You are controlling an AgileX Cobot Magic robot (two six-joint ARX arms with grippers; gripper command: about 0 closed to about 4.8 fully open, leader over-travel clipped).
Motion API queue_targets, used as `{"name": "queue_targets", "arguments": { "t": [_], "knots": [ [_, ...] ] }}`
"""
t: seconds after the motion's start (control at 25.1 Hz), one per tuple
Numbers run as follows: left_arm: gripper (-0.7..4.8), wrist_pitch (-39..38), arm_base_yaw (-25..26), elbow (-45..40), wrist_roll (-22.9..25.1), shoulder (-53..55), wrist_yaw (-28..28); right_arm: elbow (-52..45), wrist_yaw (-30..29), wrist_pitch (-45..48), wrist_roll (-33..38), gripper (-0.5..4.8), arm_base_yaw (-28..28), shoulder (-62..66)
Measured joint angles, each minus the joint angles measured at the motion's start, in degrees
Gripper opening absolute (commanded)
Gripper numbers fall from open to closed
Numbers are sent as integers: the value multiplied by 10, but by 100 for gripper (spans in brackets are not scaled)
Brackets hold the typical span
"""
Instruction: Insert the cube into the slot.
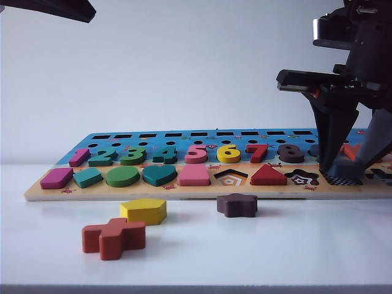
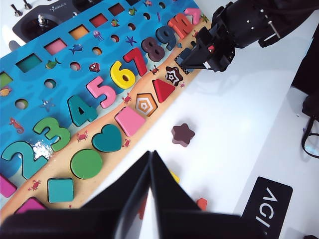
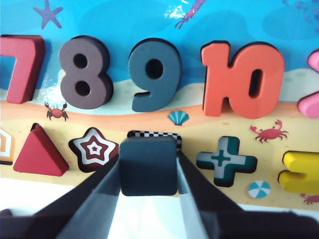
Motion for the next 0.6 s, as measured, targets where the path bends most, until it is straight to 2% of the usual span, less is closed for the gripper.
{"name": "queue_targets", "arguments": {
  "t": [0.28,0.6],
  "knots": [
    [10,0,0,0,0,0,0,0,0,0,0,62,0,1],
    [10,0,0,0,0,0,0,0,7,2,0,199,0,11]
  ]
}}
